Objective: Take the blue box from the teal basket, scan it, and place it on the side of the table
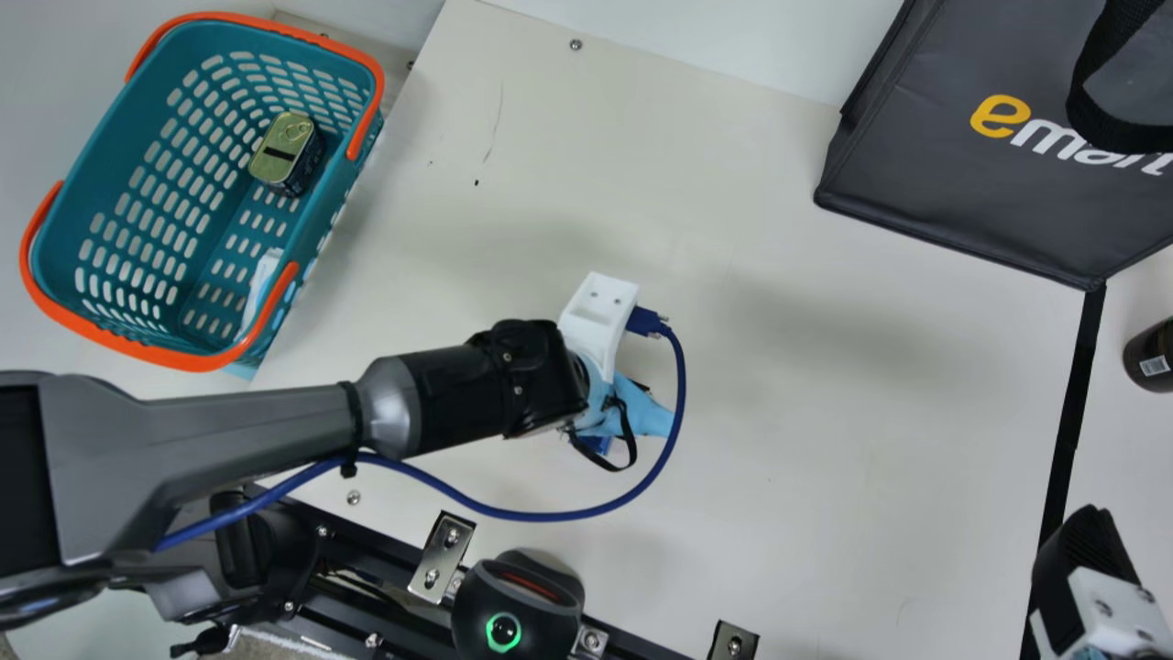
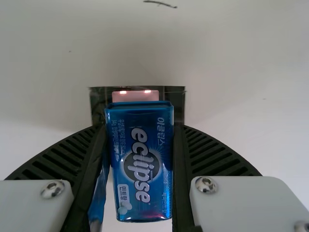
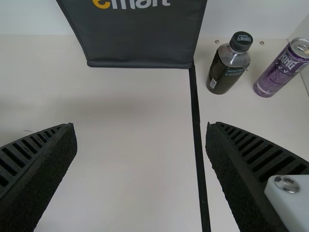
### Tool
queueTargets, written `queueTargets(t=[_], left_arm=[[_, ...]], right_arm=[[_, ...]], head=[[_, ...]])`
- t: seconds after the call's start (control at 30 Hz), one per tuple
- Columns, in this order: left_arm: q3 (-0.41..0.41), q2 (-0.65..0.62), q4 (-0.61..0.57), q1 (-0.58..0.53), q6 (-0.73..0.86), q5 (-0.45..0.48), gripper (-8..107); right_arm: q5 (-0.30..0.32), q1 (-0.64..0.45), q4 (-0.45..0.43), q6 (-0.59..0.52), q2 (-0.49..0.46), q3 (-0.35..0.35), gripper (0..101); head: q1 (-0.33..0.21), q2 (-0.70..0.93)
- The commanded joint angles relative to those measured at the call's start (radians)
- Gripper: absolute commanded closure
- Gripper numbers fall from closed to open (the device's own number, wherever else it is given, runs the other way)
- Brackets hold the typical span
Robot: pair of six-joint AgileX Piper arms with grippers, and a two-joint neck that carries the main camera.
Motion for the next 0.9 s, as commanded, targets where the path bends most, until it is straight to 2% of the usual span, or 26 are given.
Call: queueTargets(t=[0.0,0.8,0.87], left_arm=[[-0.020,0.011,0.007,-0.008,-0.007,0.004,107],[-0.381,0.265,0.054,-0.074,-0.080,0.093,107],[-0.406,0.285,0.055,-0.078,-0.089,0.100,100]], right_arm=[[0.000,0.000,0.000,0.000,0.000,0.000,6],[0.000,0.000,0.000,0.000,0.000,0.000,6],[0.000,0.000,0.000,0.000,0.000,0.000,6]], head=[[-0.029,0.002],[-0.029,0.002],[-0.029,0.002]])
